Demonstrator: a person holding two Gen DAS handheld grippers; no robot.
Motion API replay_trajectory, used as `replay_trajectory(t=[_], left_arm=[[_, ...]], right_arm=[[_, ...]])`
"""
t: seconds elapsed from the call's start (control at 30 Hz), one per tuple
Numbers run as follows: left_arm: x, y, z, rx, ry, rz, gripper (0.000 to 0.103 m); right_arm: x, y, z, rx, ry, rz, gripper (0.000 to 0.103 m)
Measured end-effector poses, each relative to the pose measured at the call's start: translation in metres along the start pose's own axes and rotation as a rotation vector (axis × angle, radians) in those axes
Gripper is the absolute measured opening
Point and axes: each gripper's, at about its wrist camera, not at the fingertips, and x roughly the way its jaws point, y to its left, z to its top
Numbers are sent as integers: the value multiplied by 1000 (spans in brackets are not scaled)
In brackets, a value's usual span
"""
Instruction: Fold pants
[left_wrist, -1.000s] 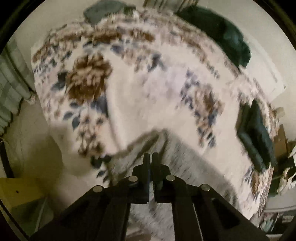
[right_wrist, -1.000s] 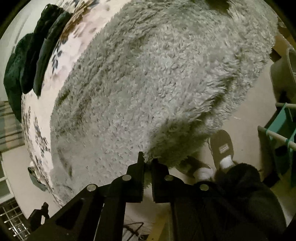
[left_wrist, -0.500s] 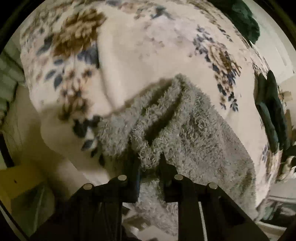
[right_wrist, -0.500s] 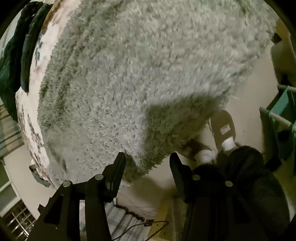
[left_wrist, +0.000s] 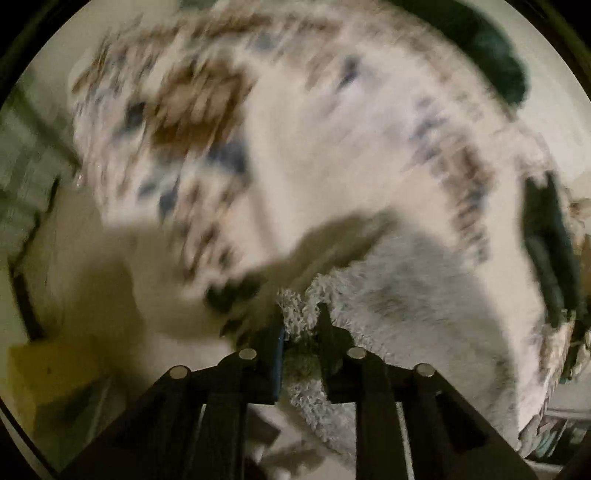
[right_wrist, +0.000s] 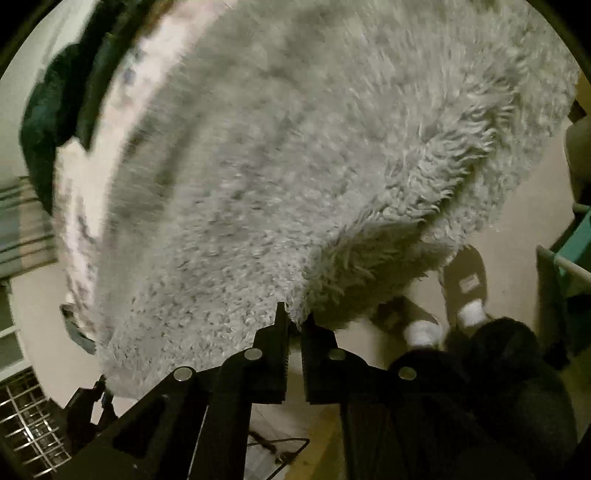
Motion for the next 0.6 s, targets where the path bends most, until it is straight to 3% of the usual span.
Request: replay_trajectory(t=[0.07,0.1,0.17,0.2,0.23,0.27,0.33,0.43,0.6], left_arm=[[10,6,-6,-18,51,19,19],[8,6,-10,-13,48,28,23],[-4,-2,-14,23,16,63,39],[-12,-7,-17,42,-2,86,54],[-20,-14,-19,58,-22,105,71],[-25,-19,-21,69,-33,113,76],[-35,-33,-27,99,-64,114,77],[-45,-69,-43,188,-90,121,77],[-37,-144,-87,340,-68,103,77]], right_arm=[[7,-10,5,18,35,-22,12],[7,-15,8,17,57,-28,21],[-5,-21,15,-1,65,-22,44],[-20,-24,20,-19,49,-13,53],[-36,-25,26,-43,26,-10,58],[-50,-26,31,-65,2,-13,60],[-88,-27,47,-104,-75,-39,67],[-140,-24,90,-136,-222,-148,74],[-179,-18,199,-170,-433,-363,76]])
